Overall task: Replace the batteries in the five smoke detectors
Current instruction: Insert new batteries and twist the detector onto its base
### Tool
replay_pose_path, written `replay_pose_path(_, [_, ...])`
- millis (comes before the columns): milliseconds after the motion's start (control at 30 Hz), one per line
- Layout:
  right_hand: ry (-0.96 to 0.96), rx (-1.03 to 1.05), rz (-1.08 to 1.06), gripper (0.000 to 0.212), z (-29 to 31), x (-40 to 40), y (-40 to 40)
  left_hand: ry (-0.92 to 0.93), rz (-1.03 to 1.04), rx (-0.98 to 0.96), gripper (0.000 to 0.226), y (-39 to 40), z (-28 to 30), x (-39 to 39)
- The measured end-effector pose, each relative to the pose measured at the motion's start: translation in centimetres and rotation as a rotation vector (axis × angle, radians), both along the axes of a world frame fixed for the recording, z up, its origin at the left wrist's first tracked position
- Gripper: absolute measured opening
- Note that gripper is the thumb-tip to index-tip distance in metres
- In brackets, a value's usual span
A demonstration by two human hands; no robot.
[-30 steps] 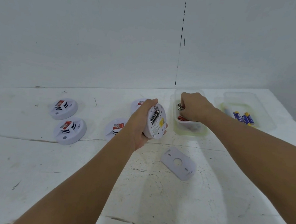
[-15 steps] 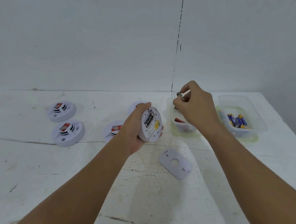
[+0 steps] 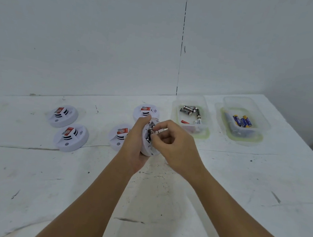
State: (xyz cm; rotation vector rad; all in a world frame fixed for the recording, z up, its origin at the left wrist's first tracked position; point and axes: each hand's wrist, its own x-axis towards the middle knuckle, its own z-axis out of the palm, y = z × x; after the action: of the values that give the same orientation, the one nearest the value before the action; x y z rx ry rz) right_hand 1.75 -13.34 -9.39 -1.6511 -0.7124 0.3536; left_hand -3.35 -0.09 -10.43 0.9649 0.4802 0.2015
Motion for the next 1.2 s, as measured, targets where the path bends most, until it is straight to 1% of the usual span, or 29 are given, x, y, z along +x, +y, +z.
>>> replay_pose_path(133, [-0.031,0.044,-0.078,0.014,-0.9,-1.6,0.0,-0.026,-0.001,0.03,0.031,-0.2,-1.1,-0.8])
replay_pose_path(233, [-0.032,0.086,-0.097,0.021,-1.7,-2.4,-0.2,-0.027,0.024,-0.006,0.032,-0.2,-1.6,-1.2])
replay_pose_path(300, [-0.02,0.077,-0.035,0.03,-1.9,-2.6,-0.4,-0.019,0.042,-0.051,0.033,0.0,-1.9,-1.5])
replay_pose_path(400, [-0.016,0.013,0.105,0.042,-1.9,-2.7,-0.9,-0.018,0.046,-0.105,0.046,0.4,-2.3,-1.8])
replay_pose_path(467, [-0.058,-0.002,0.105,0.042,-1.9,-2.7,-1.0,-0.028,0.046,-0.117,0.049,0.6,-2.5,-2.0])
replay_pose_path(633, [-0.126,0.013,0.046,0.04,-1.9,-2.9,-0.6,-0.028,0.034,-0.138,0.043,0.2,-2.6,-2.6])
replay_pose_path(733, [-0.088,0.052,0.031,0.04,-2.4,-2.9,-0.5,-0.005,0.014,-0.083,0.05,0.4,-2.3,-2.8])
replay_pose_path(800, [-0.112,0.058,0.016,0.04,-2.6,-2.9,-0.5,-0.014,-0.02,-0.059,0.052,0.5,-2.4,-2.7])
replay_pose_path(933, [-0.19,0.049,0.043,0.04,-2.8,-3.2,-0.4,0.001,0.025,0.001,0.049,0.5,-2.4,-3.0])
replay_pose_path(1100, [-0.165,0.086,0.003,0.035,-3.0,-3.1,0.0,0.008,0.046,0.015,0.061,0.7,-2.0,-2.9])
replay_pose_path(1200, [-0.178,0.124,0.007,0.04,-3.2,-3.2,0.3,-0.024,0.042,0.04,0.051,0.9,-2.0,-2.9])
